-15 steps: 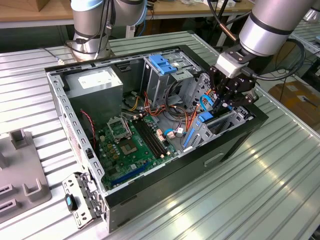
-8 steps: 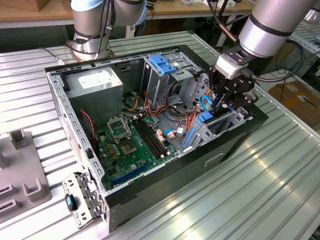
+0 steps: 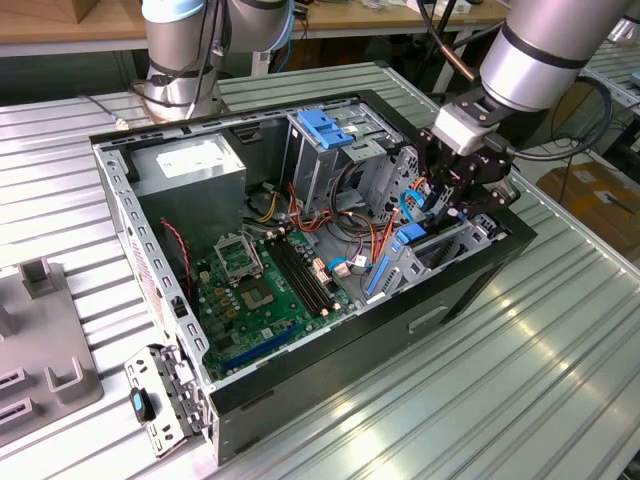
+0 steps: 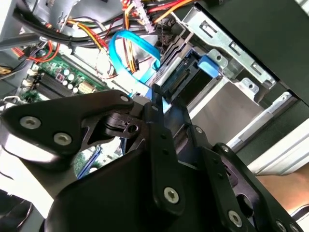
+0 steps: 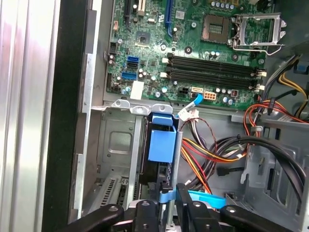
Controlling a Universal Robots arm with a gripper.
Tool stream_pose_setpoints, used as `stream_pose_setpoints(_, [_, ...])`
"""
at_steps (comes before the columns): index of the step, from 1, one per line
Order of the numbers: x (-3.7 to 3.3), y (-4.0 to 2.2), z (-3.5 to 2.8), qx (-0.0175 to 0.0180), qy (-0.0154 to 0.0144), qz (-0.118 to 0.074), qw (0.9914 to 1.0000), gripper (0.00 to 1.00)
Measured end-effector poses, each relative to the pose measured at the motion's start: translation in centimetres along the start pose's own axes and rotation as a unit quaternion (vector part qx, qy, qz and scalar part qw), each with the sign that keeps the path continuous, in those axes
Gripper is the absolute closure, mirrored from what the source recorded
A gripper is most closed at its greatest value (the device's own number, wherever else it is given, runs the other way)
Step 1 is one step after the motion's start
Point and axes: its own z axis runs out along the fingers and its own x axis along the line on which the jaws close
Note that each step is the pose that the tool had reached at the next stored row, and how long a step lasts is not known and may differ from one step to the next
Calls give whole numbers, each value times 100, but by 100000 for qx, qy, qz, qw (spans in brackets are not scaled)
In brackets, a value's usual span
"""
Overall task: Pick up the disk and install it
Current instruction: 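Insert the first disk wire, then insert the second disk wire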
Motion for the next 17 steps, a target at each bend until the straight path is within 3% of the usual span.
stream_pose_setpoints(5, [-3,-6,-111,2,-2,1,100000,70])
stream_pose_setpoints(17, [1,-44,-112,-9,-2,0,100000,70])
